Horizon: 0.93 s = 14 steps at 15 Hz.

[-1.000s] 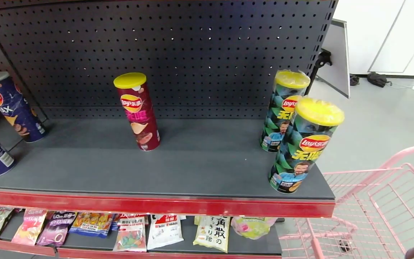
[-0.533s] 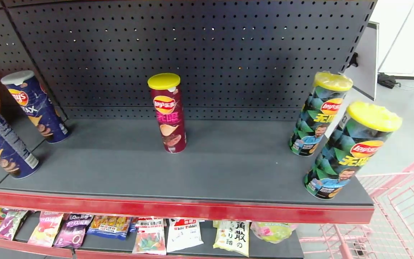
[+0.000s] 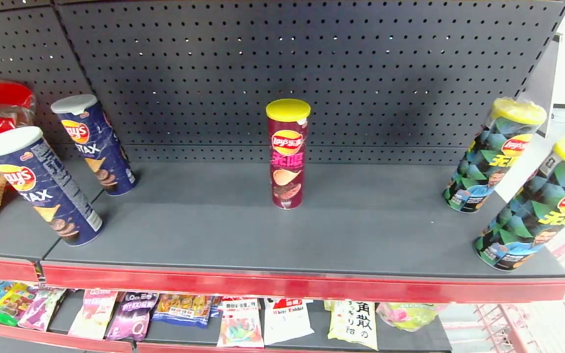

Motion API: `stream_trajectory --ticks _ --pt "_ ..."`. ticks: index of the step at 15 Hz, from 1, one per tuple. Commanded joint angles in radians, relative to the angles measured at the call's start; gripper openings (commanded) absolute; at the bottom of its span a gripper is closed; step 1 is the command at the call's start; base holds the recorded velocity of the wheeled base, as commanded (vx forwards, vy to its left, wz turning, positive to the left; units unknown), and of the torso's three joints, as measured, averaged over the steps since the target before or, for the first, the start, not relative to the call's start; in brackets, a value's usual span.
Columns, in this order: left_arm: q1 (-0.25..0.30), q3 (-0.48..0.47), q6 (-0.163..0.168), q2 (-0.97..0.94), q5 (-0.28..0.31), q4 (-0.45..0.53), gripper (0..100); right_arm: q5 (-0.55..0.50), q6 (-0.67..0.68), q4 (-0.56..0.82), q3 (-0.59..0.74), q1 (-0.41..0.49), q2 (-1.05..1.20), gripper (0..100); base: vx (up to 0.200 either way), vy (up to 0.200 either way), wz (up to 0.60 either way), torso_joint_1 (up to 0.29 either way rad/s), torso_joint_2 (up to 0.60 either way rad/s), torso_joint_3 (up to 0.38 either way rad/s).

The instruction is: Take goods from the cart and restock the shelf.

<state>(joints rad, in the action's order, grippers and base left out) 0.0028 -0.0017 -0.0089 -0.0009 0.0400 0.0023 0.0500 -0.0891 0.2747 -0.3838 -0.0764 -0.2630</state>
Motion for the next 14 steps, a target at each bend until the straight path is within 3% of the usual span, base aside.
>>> stream_trajectory --ticks 1,5,9,14 --pt "0.0 0.0 0.0 0.001 0.0 -0.001 100 0.005 0.0 0.001 0.002 0.0 0.011 0 0.0 0.0 0.0 0.0 0.0 0.0" --pt "0.0 0.0 0.0 0.001 0.0 -0.001 100 0.022 0.0 0.001 0.013 0.0 0.037 0 0.0 0.0 0.0 0.0 0.0 0.0" --pt "0.0 0.0 0.0 0.001 0.0 -0.001 100 0.024 0.0 0.001 0.02 0.0 0.036 0 0.2 0.0 0.0 -0.007 0.0 0.004" --pt "0.0 0.0 0.0 0.001 0.0 -0.001 100 0.025 0.0 0.001 0.019 -0.002 0.037 0 0.0 0.0 0.0 0.0 0.0 0.0"
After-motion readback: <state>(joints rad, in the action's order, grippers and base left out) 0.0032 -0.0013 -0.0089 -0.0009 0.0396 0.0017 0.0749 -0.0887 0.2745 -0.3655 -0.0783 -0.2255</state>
